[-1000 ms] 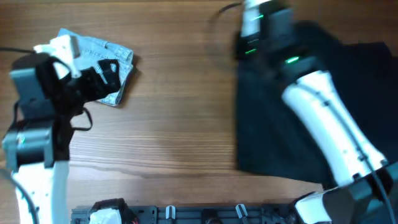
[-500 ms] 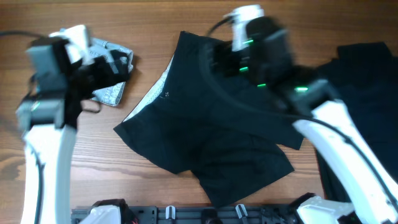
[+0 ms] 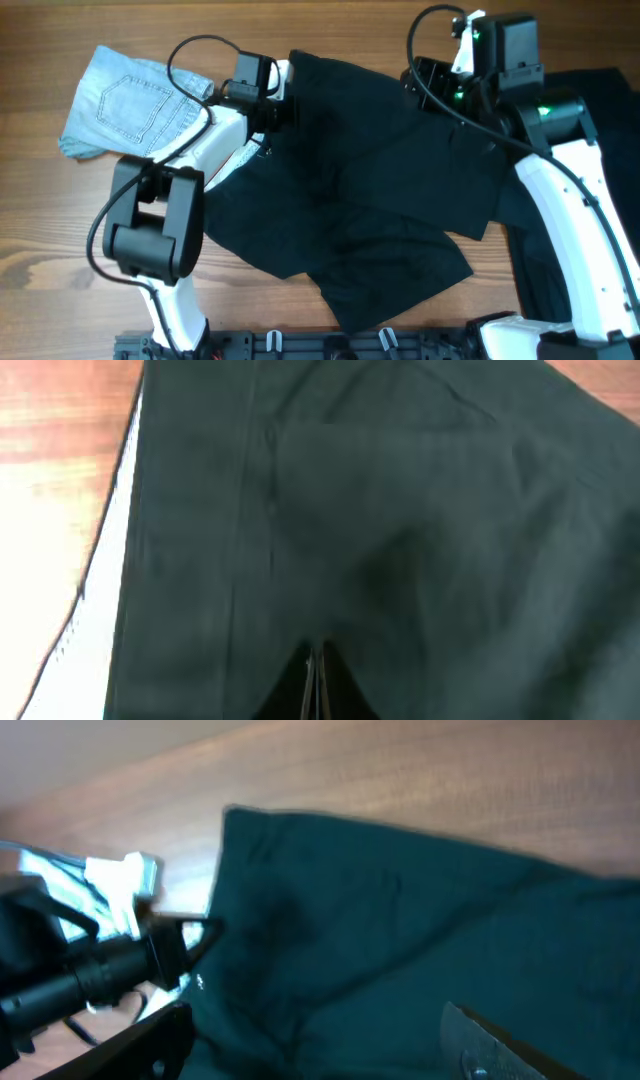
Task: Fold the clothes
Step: 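Pull the black shorts to the table center and spread them flat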
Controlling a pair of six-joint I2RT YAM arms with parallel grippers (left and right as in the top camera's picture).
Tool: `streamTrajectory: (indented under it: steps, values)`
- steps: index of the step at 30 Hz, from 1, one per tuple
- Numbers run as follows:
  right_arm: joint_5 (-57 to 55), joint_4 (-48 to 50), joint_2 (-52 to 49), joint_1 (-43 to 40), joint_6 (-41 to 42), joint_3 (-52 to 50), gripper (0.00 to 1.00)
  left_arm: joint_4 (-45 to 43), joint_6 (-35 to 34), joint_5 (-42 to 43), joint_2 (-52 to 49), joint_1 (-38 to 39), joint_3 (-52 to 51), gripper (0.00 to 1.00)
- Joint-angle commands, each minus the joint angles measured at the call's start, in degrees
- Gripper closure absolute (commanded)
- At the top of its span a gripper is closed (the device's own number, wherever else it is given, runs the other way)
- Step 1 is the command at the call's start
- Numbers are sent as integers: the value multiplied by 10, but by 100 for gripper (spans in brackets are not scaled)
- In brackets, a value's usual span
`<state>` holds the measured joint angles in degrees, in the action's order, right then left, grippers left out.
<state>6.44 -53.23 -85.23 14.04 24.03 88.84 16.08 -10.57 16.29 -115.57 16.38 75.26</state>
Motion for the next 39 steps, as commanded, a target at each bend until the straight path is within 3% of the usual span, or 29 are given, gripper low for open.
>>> streamTrajectory:
  steps: [1,4,9,11,14,19,22,24,25,28,30,31,36,39]
  values:
    - [7,-4,-39,-2,4,4,17,-29,8,-55,-47,6,5,96]
    - [4,-4,-57,-2,4,4,19,-36,6,-102,-74,2,5,96]
    - [-41,-13,-88,-3,3,2,19,-44,-71,-316,-115,-51,5,96]
    - [-43,-23,-104,-3,4,-5,20,-55,-98,-307,-115,-98,6,96]
    - [-68,-21,-147,-3,10,-8,19,-48,-114,-180,-115,-178,30,96]
    - [-68,-42,-250,-3,14,-8,21,-47,-113,-122,-107,-209,63,96]
    - [-58,-38,-295,-6,9,-8,31,-36,-113,-122,-89,-206,76,96]
    - [-9,-21,-316,-6,-44,-8,51,-25,-113,-122,-68,-203,82,96]
    - [-8,-30,-324,-6,-42,-8,56,-17,-111,-122,-54,-202,85,95]
    - [-11,-51,-340,-12,-46,-19,60,4,-90,-122,0,-203,85,92]
    - [-3,-55,-346,-23,-49,-50,82,33,-78,-123,56,-202,85,90]
    - [16,-49,-346,-27,-67,-63,87,50,-77,-122,86,-202,85,89]
    - [5,17,-346,-39,-83,-110,94,159,-76,-123,219,-202,85,88]
    - [-52,71,-346,-63,-54,-119,96,236,-74,-130,301,-202,85,80]
